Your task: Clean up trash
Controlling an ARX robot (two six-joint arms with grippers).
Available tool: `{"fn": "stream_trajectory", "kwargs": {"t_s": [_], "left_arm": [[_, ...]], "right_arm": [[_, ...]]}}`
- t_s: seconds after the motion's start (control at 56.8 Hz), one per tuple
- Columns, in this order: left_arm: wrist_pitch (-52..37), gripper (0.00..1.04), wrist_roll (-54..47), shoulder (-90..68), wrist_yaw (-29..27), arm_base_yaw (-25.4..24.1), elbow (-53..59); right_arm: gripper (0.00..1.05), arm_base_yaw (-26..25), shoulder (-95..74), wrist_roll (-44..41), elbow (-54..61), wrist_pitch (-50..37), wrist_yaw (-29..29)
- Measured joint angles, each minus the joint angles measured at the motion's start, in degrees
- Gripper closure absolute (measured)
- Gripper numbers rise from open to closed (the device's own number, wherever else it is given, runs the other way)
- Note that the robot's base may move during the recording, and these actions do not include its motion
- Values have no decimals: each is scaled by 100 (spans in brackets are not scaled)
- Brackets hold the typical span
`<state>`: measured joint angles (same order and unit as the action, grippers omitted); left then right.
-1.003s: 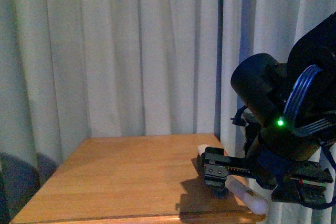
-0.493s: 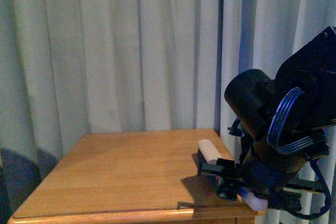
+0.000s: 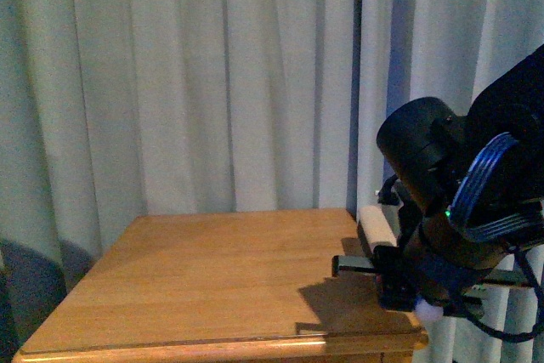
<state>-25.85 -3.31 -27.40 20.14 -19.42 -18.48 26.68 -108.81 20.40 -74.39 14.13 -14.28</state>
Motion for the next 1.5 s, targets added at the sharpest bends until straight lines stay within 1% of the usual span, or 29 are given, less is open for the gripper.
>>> {"fn": "stream_trajectory", "kwargs": {"t_s": [0.141, 0.229, 0.246, 0.352, 0.405, 0.475, 0.51, 0.669, 0.756, 0.897, 1.056, 1.319, 1.495], "left_arm": [[0, 77, 0, 0, 0, 0, 0], [0, 77, -2, 0, 0, 0, 0], [0, 77, -2, 0, 0, 0, 0], [0, 77, 0, 0, 0, 0, 0], [0, 77, 0, 0, 0, 0, 0], [0, 77, -2, 0, 0, 0, 0], [0, 77, -2, 0, 0, 0, 0], [0, 77, -2, 0, 0, 0, 0], [0, 77, -2, 0, 0, 0, 0], [0, 77, 0, 0, 0, 0, 0], [0, 77, 0, 0, 0, 0, 0], [0, 77, -4, 0, 90, 2, 0], [4, 77, 0, -7, 22, 0, 9]], "right_arm": [[85, 48, 715, -802, 682, -997, -538], [85, 103, 1329, -1187, 1196, -1663, -750], [85, 122, 1519, -1309, 1414, -1930, -855], [85, 208, 2446, -1751, 2240, -2776, -1204], [85, 245, 2990, -1873, 2721, -3095, -1375], [85, 317, 3657, -1971, 3292, -3274, -1617], [85, 367, 4076, -2070, 3652, -3399, -1851], [85, 647, 5462, -2227, 4518, -3355, -2500], [85, 909, 6129, -2420, 4723, -3373, -2892], [85, 1213, 6754, -2636, 4787, -3300, -3213], [85, 1388, 6988, -2647, 4787, -3012, -3338], [85, 1390, 6988, -2645, 4791, -2986, -3418], [85, 1405, 6992, -2651, 4793, -2986, -3355]]}}
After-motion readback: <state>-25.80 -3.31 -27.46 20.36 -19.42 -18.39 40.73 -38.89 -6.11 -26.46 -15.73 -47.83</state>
